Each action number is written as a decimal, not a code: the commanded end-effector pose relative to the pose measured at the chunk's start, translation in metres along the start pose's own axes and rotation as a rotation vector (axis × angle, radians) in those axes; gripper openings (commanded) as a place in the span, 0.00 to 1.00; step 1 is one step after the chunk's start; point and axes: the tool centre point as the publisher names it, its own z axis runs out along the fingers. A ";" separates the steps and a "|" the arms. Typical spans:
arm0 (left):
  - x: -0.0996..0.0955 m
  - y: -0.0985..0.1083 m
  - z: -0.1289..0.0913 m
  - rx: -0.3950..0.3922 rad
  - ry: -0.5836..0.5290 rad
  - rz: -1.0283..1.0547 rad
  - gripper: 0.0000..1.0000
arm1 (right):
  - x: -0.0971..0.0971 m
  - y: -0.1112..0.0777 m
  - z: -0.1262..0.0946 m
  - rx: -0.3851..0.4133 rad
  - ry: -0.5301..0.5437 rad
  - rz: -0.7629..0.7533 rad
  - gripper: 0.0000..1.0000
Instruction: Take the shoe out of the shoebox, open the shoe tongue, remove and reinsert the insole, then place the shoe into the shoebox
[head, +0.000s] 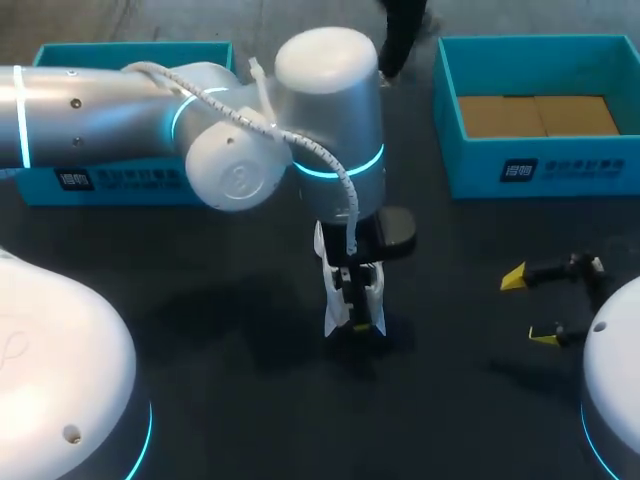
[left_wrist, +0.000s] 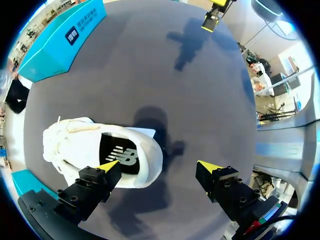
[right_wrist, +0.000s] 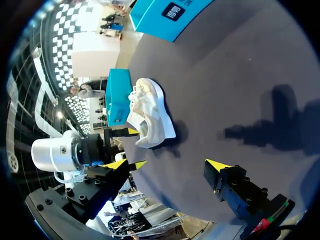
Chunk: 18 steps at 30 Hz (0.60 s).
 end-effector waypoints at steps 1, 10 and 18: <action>-0.003 -0.005 0.010 -0.010 0.006 -0.001 1.00 | 0.001 -0.004 -0.003 -0.005 -0.002 -0.001 1.00; -0.003 -0.007 0.020 -0.028 0.006 -0.009 1.00 | 0.001 -0.004 -0.003 -0.005 -0.002 -0.001 1.00; -0.002 -0.005 0.032 -0.039 0.002 -0.010 1.00 | 0.001 -0.004 -0.003 -0.005 -0.002 -0.001 1.00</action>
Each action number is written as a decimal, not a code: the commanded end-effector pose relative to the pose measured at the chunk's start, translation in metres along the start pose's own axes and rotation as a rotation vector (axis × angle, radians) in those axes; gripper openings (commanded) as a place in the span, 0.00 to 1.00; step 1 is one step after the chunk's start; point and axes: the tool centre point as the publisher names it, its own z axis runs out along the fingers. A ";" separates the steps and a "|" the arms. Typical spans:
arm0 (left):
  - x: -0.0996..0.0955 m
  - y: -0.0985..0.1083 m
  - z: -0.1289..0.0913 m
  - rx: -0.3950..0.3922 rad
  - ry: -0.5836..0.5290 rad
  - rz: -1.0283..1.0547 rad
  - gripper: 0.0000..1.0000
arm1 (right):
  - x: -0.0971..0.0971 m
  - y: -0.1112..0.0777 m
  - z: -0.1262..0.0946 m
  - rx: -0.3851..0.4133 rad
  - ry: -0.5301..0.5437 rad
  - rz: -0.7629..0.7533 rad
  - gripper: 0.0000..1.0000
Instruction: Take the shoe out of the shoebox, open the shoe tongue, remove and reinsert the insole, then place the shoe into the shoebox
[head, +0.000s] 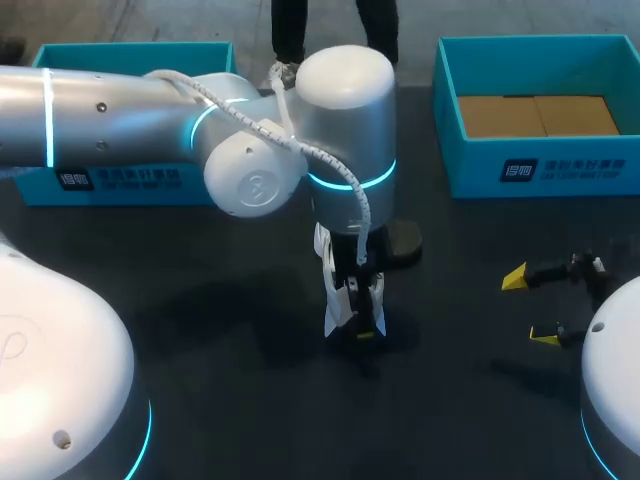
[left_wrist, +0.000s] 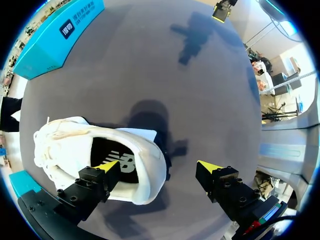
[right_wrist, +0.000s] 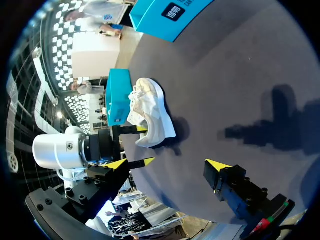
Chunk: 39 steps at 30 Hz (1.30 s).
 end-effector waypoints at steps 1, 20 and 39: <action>0.000 -0.002 0.011 -0.002 -0.006 -0.001 1.00 | 0.000 -0.003 -0.002 -0.004 -0.001 -0.001 1.00; -0.005 -0.002 0.038 -0.011 -0.073 0.002 1.00 | 0.000 -0.003 -0.002 -0.004 -0.001 -0.001 1.00; -0.012 0.001 0.043 -0.029 -0.084 0.008 0.71 | 0.000 -0.003 -0.002 -0.004 -0.001 -0.001 1.00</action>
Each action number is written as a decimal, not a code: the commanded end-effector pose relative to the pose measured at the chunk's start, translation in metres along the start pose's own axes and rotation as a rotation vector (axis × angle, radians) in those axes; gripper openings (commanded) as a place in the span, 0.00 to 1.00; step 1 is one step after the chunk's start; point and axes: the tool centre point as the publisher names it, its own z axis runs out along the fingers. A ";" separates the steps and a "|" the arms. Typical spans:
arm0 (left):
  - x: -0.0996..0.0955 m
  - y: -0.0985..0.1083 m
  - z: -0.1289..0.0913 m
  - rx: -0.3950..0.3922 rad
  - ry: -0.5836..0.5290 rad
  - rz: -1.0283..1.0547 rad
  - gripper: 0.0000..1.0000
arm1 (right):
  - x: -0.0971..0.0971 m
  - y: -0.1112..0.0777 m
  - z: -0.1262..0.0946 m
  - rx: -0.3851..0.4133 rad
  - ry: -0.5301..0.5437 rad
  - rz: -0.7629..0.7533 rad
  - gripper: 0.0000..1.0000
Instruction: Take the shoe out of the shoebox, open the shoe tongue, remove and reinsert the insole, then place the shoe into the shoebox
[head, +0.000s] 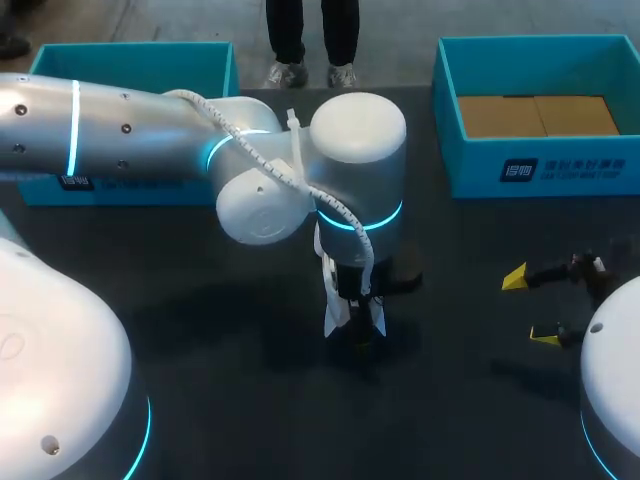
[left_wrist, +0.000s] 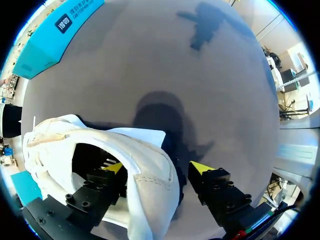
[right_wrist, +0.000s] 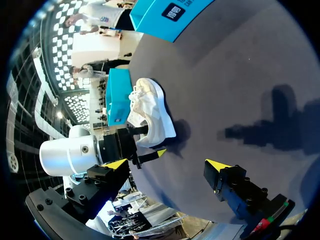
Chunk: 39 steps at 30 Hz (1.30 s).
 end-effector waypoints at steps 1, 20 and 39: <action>-0.002 -0.001 0.002 -0.006 0.001 0.000 0.67 | 0.000 -0.002 -0.001 -0.004 0.000 -0.001 1.00; -0.004 0.003 0.005 -0.018 -0.003 0.005 0.00 | 0.000 -0.002 -0.001 -0.004 0.000 -0.001 1.00; -0.018 0.011 -0.031 0.012 0.002 0.045 0.00 | 0.000 -0.002 -0.001 -0.004 0.000 -0.001 1.00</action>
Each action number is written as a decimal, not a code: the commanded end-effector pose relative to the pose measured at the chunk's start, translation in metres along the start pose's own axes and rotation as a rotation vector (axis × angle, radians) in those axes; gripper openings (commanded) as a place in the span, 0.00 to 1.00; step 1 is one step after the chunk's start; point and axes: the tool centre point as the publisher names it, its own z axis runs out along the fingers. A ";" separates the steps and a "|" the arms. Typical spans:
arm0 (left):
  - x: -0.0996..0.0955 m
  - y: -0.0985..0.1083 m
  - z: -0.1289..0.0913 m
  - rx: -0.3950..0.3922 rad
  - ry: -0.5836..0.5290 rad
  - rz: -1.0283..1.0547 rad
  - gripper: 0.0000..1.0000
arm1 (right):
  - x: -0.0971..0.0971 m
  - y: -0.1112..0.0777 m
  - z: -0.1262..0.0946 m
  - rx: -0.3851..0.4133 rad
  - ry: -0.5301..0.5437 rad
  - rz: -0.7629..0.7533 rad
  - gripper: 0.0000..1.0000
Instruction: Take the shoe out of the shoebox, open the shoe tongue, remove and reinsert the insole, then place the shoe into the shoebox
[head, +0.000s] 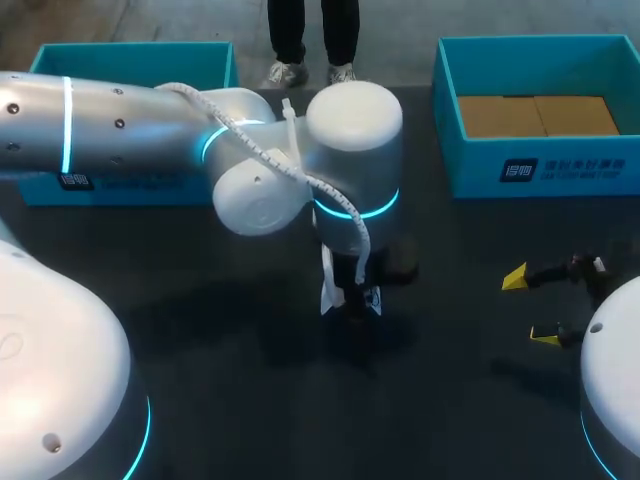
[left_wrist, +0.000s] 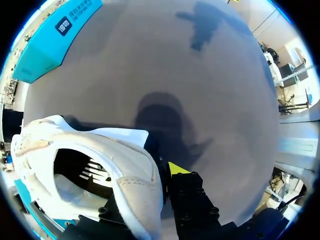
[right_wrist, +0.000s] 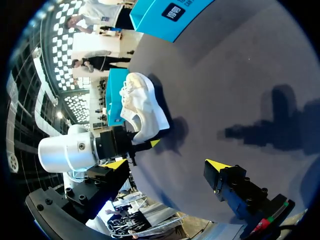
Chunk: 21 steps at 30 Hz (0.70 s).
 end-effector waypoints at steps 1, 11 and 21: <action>-0.006 0.009 -0.025 0.014 0.007 0.005 0.00 | 0.000 -0.002 -0.001 -0.004 0.000 -0.001 1.00; -0.020 0.013 -0.069 0.038 0.002 -0.016 0.00 | 0.000 -0.002 -0.001 -0.004 0.000 -0.001 1.00; -0.036 0.023 -0.102 0.036 0.014 -0.029 0.00 | 0.000 -0.002 -0.001 -0.004 0.000 -0.001 1.00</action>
